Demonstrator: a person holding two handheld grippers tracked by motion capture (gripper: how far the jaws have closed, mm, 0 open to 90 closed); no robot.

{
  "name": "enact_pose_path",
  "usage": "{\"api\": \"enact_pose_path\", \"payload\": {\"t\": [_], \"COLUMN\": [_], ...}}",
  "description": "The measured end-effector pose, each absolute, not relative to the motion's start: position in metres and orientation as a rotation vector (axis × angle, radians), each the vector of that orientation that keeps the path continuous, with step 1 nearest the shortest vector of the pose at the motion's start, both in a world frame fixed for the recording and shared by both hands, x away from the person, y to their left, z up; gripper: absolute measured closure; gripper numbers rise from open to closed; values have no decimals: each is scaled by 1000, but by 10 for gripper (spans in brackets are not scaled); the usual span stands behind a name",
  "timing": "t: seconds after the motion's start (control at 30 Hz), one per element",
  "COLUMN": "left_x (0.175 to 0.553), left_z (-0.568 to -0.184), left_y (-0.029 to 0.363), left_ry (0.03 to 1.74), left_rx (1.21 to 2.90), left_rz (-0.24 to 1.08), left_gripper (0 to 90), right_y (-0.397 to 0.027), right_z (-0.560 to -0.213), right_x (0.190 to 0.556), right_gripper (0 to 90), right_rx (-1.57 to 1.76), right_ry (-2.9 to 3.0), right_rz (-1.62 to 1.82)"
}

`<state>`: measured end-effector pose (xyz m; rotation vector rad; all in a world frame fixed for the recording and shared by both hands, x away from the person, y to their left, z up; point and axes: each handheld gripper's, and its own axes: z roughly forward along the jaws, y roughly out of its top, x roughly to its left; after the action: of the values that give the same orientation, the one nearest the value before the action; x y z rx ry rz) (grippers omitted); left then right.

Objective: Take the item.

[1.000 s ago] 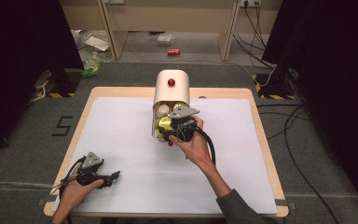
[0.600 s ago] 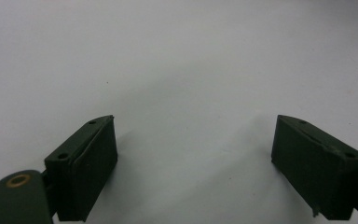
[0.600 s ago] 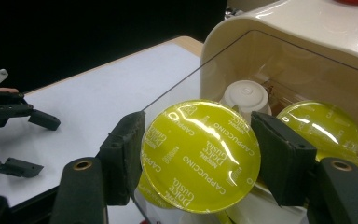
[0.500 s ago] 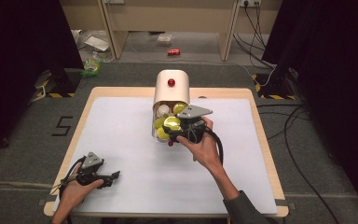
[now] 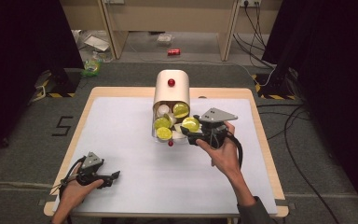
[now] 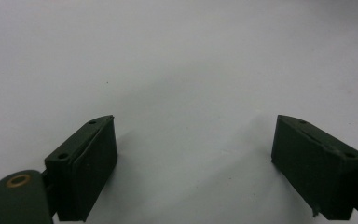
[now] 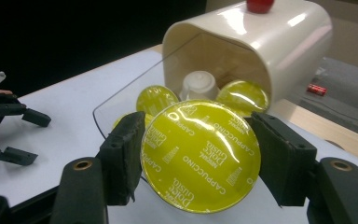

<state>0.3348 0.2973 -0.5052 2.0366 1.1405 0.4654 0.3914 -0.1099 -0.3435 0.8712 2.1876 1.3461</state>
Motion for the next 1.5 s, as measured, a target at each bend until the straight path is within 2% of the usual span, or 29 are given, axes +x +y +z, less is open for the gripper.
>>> {"api": "enact_pose_path", "payload": {"t": [0.53,0.9,1.5], "left_x": [335,335,335], "left_z": [-505,-505,-505], "left_y": [297,297,297], "left_ry": [1140,1140,1141], "left_rx": [2036,2037,2035], "left_rz": [465,466,465], "left_gripper": [136,136,137], "right_y": [-152,-171,-187], "right_z": [-355,-387,-422], "right_x": [385,389,392], "right_gripper": [382,382,381], "right_rx": [973,1058,1129], "right_ry": [2133,2149,2173], "right_rz": [1313,1232,1159]}}
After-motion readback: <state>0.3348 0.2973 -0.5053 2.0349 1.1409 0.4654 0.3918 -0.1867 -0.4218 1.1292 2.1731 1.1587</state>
